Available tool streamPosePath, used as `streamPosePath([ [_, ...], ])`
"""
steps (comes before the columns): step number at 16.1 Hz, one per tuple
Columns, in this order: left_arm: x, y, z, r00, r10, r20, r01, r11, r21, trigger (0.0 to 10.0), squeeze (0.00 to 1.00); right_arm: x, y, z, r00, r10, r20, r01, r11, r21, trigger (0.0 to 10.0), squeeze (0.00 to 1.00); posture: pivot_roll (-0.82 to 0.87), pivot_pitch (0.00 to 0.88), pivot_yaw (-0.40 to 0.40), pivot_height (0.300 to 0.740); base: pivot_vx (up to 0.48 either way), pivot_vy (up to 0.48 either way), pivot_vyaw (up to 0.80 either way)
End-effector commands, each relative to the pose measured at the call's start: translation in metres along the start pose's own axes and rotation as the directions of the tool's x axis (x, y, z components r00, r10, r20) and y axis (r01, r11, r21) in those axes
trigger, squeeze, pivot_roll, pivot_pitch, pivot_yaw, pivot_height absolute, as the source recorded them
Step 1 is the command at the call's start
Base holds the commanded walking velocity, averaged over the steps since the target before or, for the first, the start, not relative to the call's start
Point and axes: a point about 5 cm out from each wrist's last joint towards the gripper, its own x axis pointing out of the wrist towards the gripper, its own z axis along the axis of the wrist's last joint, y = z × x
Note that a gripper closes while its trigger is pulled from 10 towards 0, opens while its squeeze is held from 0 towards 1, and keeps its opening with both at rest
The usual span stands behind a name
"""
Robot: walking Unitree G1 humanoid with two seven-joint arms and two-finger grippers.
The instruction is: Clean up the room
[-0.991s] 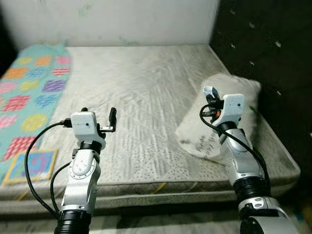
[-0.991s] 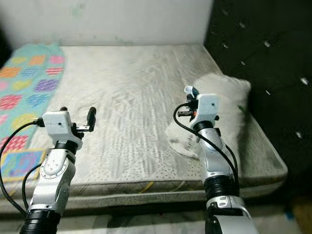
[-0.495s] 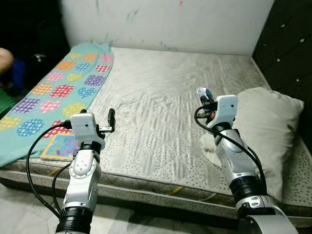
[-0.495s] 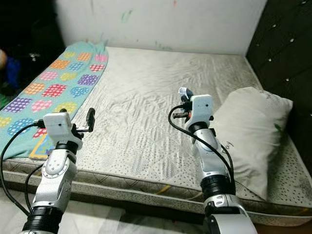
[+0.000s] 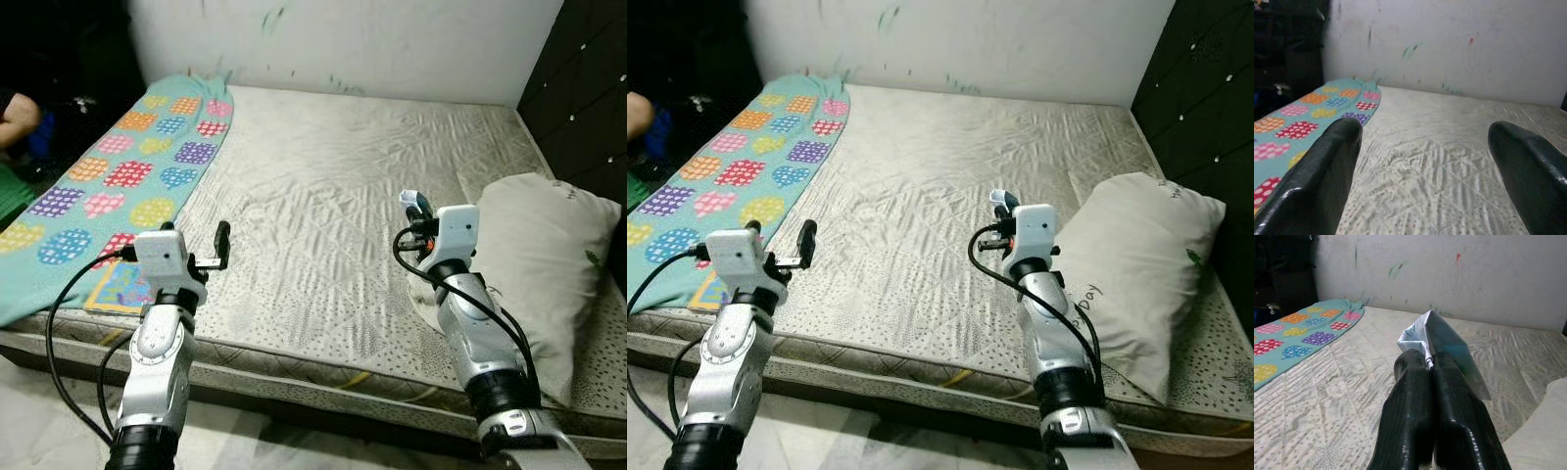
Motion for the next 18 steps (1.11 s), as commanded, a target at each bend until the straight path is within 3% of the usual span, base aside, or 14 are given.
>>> streamPosePath([
  [1,0.000,-0.002,0.005,1.000,-0.014,0.014,0.014,1.000,0.000,10.0,0.00,0.000,0.001,0.003,1.000,-0.007,0.007,0.007,1.000,0.007,10.0,0.00,-0.01,0.000,0.001,0.740,0.000,0.000,0.00],
  [4,-0.001,-0.001,0.002,1.000,0.006,-0.012,-0.006,1.000,-0.024,10.0,0.00,-0.001,0.009,0.001,1.000,0.017,-0.003,-0.017,1.000,0.009,10.0,0.00,-0.02,0.000,-0.003,0.740,0.000,0.000,0.00],
  [8,-0.004,-0.002,0.001,1.000,0.005,-0.025,-0.006,0.999,-0.048,10.0,0.00,-0.005,0.001,-0.001,1.000,-0.003,-0.025,0.003,1.000,-0.001,10.0,0.00,-0.02,0.005,-0.004,0.740,0.000,0.480,0.00],
  [18,-0.007,-0.006,0.000,0.999,0.006,-0.038,-0.008,0.998,-0.055,10.0,0.00,-0.006,-0.001,0.001,0.999,-0.003,-0.037,0.003,1.000,-0.015,10.0,0.00,-0.03,0.026,-0.015,0.740,0.000,0.480,0.00],
])
